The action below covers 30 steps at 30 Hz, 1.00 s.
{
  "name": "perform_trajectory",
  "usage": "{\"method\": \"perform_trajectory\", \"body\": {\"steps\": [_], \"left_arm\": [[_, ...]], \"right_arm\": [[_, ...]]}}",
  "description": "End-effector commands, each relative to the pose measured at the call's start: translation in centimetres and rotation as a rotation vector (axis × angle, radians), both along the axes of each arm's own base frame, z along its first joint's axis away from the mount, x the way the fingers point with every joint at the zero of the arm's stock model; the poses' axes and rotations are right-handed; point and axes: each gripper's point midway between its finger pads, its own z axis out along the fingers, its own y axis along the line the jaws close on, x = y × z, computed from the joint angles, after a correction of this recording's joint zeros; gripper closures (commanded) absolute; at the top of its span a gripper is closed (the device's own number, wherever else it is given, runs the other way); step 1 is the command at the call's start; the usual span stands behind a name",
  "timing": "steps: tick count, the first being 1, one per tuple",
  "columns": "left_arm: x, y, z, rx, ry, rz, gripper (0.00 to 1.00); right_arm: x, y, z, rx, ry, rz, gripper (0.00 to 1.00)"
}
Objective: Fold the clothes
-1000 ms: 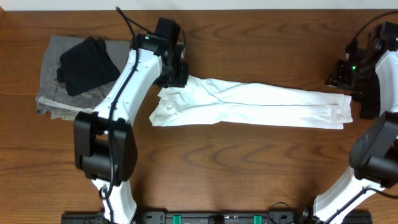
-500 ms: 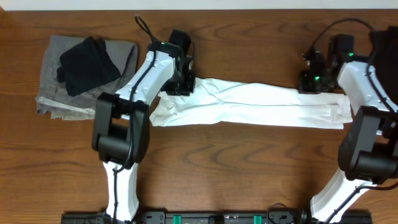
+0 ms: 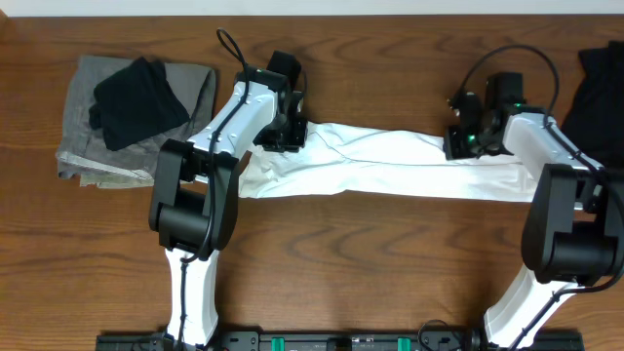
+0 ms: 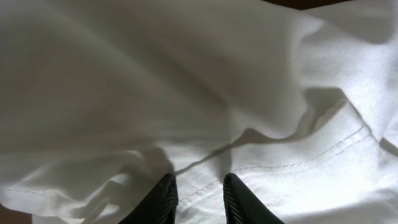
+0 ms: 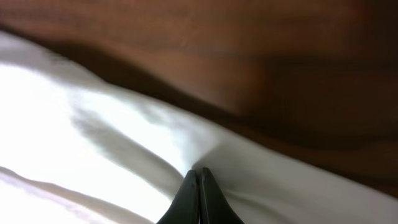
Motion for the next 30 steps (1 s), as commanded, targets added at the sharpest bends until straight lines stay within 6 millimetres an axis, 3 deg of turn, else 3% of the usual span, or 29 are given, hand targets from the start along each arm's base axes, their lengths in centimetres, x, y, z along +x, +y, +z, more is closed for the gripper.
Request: {"method": "perform_trajectory", "body": {"steps": [1,8,19,26,30], "left_arm": [[-0.3,0.2,-0.6,0.007,0.018,0.008,0.72],[-0.3,0.2,-0.6,0.007,0.017,0.008,0.72],[0.2,0.0,-0.5,0.001,-0.002,0.007,0.72],[0.3,0.0,-0.5,-0.001,-0.008,0.007,0.72],[0.4,0.1,-0.5,0.003,-0.009,0.008,0.72]], "right_arm": [[-0.9,0.9,-1.0,0.014,0.03,0.024,0.99],[-2.9,1.0,-1.0,0.02,0.115,0.017,0.99],[-1.3,0.1,5.1,0.014,0.004,-0.058,0.99],[-4.0,1.5,4.6,0.063,0.111,-0.041,0.99],[-4.7,0.9,3.3,0.022,0.14,-0.05,0.99]]}}
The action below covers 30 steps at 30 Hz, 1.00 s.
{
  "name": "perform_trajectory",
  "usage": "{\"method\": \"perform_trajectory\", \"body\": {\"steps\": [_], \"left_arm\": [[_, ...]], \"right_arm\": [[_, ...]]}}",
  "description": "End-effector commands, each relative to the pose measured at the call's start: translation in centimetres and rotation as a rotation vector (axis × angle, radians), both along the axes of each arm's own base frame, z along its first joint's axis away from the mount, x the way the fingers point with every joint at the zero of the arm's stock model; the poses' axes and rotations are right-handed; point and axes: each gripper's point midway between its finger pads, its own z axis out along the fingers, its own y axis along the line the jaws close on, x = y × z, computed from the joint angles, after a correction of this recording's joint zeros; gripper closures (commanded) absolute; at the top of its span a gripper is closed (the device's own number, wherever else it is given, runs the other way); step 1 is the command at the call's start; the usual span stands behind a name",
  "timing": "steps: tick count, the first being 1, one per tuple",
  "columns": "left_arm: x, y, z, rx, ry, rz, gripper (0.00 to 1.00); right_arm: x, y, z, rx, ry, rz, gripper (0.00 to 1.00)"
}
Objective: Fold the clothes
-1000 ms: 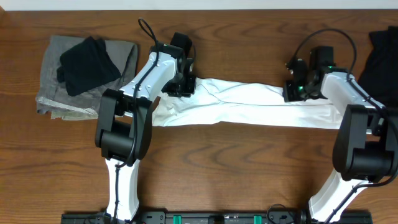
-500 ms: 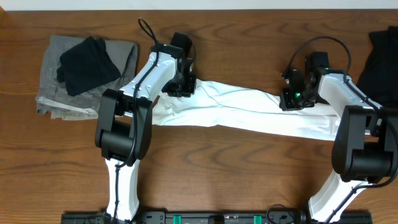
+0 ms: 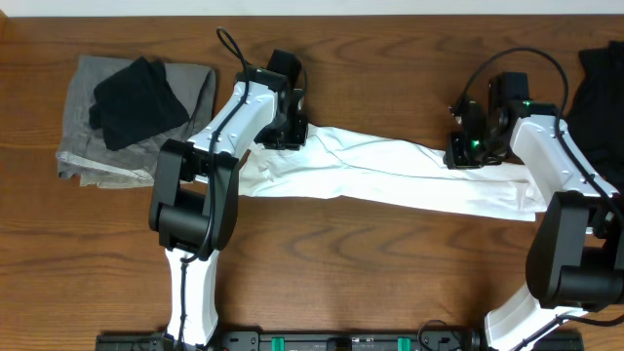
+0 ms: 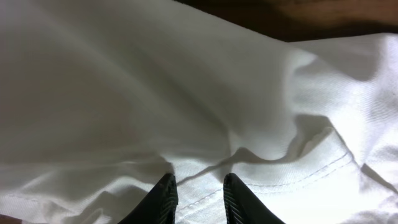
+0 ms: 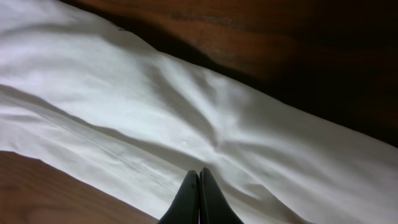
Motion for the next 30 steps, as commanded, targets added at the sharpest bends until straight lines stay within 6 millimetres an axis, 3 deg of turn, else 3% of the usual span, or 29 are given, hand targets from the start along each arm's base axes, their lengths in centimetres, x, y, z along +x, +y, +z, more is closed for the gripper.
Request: {"method": "perform_trajectory", "body": {"steps": [1,6,14,17,24,30], "left_arm": [[-0.2,0.4,-0.6,0.017,0.014,0.008,0.72],[-0.1,1.1,-0.9,0.056,0.009,0.012,0.72],[-0.7,2.1,-2.6,0.091,0.045,0.024,0.76],[-0.6,3.5,-2.9,0.136,0.046,0.078,0.79],[0.4,5.5,-2.9,0.147,0.032,0.161,0.81],[1.8,5.2,-2.7,0.129,-0.02,0.165,0.85]], "right_arm": [[-0.9,-0.7,-1.5,-0.05,0.047,-0.028,0.99],[-1.6,-4.7,-3.5,-0.252,0.108,-0.11,0.99],[-2.4,-7.9,-7.6,-0.264,0.205,-0.184,0.99],[-2.1,-9.3,-8.5,-0.26,0.202,-0.222,0.99],[0.2,-8.8,-8.4,-0.167,0.106,-0.226,0.99],[3.5,-8.4,-7.5,-0.146,-0.022,-0.217,0.99]]}}
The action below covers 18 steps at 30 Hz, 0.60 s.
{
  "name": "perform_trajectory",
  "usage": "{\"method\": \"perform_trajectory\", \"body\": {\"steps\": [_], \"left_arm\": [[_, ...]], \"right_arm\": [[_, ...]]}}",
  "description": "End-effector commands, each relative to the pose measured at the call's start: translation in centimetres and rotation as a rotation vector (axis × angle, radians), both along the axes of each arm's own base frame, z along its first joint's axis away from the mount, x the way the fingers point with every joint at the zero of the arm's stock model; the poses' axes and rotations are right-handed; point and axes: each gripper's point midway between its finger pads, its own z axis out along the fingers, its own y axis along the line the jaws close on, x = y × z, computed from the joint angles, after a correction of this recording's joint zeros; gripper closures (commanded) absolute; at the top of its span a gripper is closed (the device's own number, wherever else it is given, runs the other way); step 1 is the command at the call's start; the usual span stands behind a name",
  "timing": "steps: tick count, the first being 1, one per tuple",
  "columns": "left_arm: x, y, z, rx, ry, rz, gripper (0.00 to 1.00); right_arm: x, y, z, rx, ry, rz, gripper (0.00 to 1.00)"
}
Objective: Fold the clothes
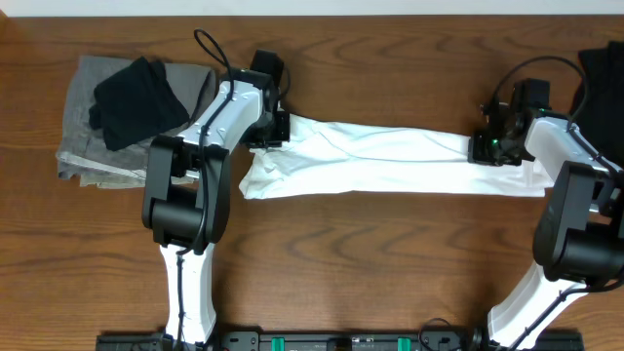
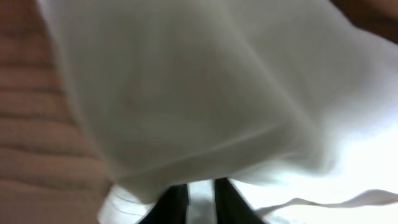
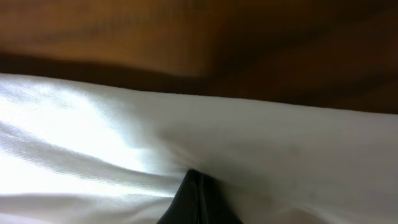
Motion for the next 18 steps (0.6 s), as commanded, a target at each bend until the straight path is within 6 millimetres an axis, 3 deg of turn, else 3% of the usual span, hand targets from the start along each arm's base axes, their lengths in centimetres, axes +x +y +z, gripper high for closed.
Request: {"method": "perform_trajectory", "body": {"steps": [1,5,9,14,18], "left_arm": [[0.3,0.8,-1.1,0.038,-0.005,0.014,0.85],[1.5,0.7,-0.3,0.027,-0.045,0.02,0.86],[3.1,0.3,2.5,0.008,-0.122,0.021,0.86],[5.1,-0.2,8.1,-0.029,-0.26,0.024,0.86],[5.1,-0.4,10.0,-0.045,-0.296,0.021,0.85]], "right_arm": [[0.2,-0.3,-2.1,-0.012,0.021,0.002,0.99],[2.5,1.5,-0.9,0.075,-0.076,0.039,0.99],[4.1,1.9,1.0,0.078,-0.123,0.083,0.98],[6.4,2.4,6.6,0.112,-0.156,0.103,0.95],[7.2,4.1,9.7,0.146,-0.171,0.148,0.96]]}}
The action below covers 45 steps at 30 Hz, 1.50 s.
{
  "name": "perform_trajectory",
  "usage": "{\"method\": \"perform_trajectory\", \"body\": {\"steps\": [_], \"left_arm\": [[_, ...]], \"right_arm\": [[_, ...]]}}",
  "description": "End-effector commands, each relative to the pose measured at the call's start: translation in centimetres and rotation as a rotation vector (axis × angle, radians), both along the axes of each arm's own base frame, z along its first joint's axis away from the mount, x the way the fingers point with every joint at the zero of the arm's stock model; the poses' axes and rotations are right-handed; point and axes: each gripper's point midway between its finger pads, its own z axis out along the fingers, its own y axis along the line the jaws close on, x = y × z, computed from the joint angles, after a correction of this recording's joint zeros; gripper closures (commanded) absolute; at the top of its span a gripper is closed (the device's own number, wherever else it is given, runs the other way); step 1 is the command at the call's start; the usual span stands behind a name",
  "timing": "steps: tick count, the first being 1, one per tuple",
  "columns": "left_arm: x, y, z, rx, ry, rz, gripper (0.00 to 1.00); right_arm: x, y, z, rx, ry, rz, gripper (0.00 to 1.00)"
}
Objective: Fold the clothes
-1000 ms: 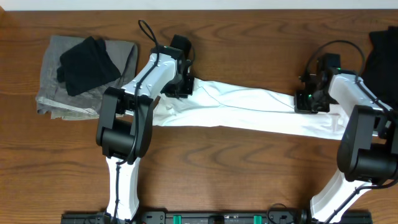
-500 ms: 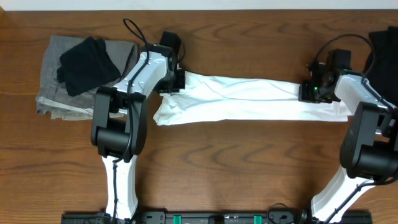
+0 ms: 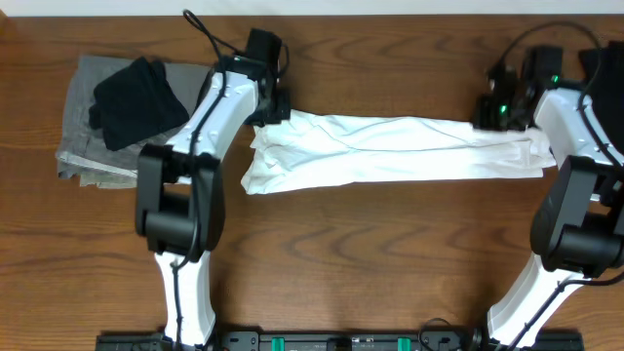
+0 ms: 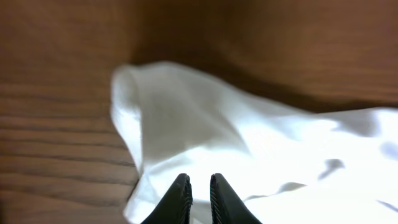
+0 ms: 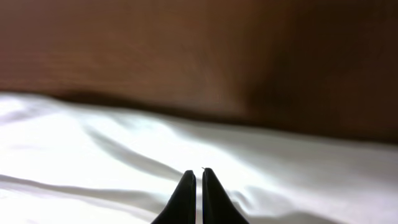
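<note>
A long white garment [image 3: 390, 151] lies stretched left to right across the wooden table [image 3: 341, 253]. My left gripper [image 3: 270, 107] is at the garment's far left corner. In the left wrist view this gripper [image 4: 198, 178] has its fingers nearly together, with white cloth [image 4: 205, 130] between them. My right gripper [image 3: 490, 112] is at the far right part of the garment. In the right wrist view it [image 5: 199, 172] is pinched on the white cloth [image 5: 124, 162], with only a hairline gap.
A grey garment [image 3: 83, 136] with a black one [image 3: 136, 97] on top lies at the far left. Another black garment [image 3: 604, 63] lies at the far right edge. Both arms reach in from the near edge.
Both grippers are now nearer the far edge of the table, and the white garment's far edge has shifted back with them. The left wrist view now shows the cloth's corner and bare wood.
At first the white garment hung stretched between both grippers mid-table. Then its right end sat lower, toward the near side. Later the grippers stood further apart with the cloth pulled level. Now it lies further back, flat and long.
</note>
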Motion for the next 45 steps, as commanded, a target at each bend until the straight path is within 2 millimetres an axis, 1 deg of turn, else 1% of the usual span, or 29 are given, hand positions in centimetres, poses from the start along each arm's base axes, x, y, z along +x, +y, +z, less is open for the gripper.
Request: {"method": "perform_trajectory", "body": {"steps": [1,4,5,8,11,14,15,17,20,22,27,31,36,41,45], "left_arm": [[0.7,0.0,3.7,-0.021,-0.077,0.01,0.86],[-0.1,-0.9,2.5,-0.07,-0.03,-0.01,0.86],[-0.3,-1.0,1.8,-0.077,-0.013,-0.013,0.85],[-0.8,-1.0,0.2,-0.073,0.018,-0.013,0.85],[-1.3,-0.9,-1.5,-0.067,0.057,-0.014,0.85],[-1.7,-1.4,-3.0,-0.088,0.098,-0.021,0.85],[-1.8,-1.5,-3.5,-0.09,0.111,-0.021,0.85],[-2.0,-1.4,-4.1,-0.087,0.127,-0.02,0.85],[-2.2,-1.4,-4.4,-0.084,0.136,-0.02,0.85],[-2.2,-1.4,-4.4,-0.084,0.136,-0.02,0.85],[-2.1,-1.4,-4.4,-0.084,0.133,-0.02,0.85],[-2.1,-1.4,-4.4,-0.084,0.131,-0.02,0.85],[-2.2,-1.3,-4.6,-0.08,0.135,-0.019,0.85],[-2.3,-1.2,-4.7,-0.077,0.138,-0.019,0.85],[-2.2,-1.1,-5.0,-0.073,0.134,-0.018,0.85]], "right_arm": [[1.1,3.1,3.1,0.052,-0.056,0.103,0.96],[0.7,5.9,3.5,0.07,-0.045,0.178,0.97],[0.4,7.4,3.4,0.073,-0.037,0.209,0.97],[-0.2,10.6,2.9,0.071,-0.028,0.291,0.97],[-0.8,14.4,2.3,0.07,-0.025,0.377,0.95],[-1.1,17.9,1.4,0.061,-0.034,0.456,0.91],[-1.1,18.7,1.2,0.052,-0.039,0.474,0.9],[-1.2,20.1,0.2,0.023,-0.036,0.496,0.89],[-1.7,21.9,-1.4,0.021,-0.01,0.521,0.89],[-2.3,22.8,-2.4,0.026,0.016,0.538,0.89],[-3.3,24.3,-4.4,0.026,0.059,0.564,0.88],[-3.7,24.9,-5.2,0.025,0.073,0.579,0.87],[-4.2,24.9,-5.4,0.033,0.112,0.542,0.9],[-5.4,24.4,-5.7,0.035,0.18,0.511,0.93],[-6.2,24.2,-5.8,0.031,0.215,0.51,0.94]]}}
